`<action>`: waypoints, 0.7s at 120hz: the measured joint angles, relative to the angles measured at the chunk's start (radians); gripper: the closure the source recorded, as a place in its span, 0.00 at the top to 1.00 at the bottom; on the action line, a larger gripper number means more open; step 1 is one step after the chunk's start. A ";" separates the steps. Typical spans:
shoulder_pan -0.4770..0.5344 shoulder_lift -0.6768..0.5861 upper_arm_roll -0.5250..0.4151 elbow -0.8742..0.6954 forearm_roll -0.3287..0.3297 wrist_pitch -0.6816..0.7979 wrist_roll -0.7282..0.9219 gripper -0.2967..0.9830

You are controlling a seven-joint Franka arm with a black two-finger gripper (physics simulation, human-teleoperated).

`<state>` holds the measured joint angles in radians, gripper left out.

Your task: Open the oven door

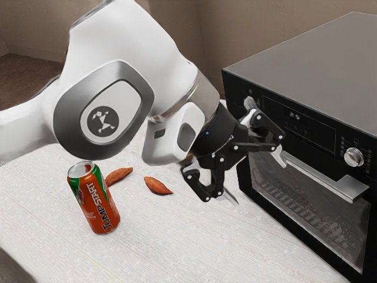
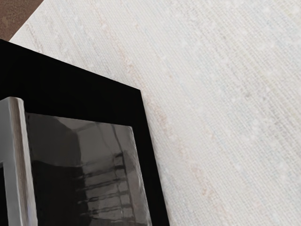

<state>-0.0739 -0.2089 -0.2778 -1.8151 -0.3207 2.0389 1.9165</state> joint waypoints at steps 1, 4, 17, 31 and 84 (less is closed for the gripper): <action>0.000 0.002 0.000 0.000 0.000 0.001 0.001 0.77; 0.000 0.006 0.000 -0.001 0.000 0.004 0.004 0.77; 0.000 0.011 0.001 0.001 0.000 0.020 0.010 0.77; 0.001 0.014 0.016 0.004 0.001 0.045 -0.009 0.77; 0.003 0.070 0.064 0.035 0.041 0.075 -0.152 0.77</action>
<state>-0.0709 -0.1387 -0.2135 -1.7800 -0.2794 2.1135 1.7649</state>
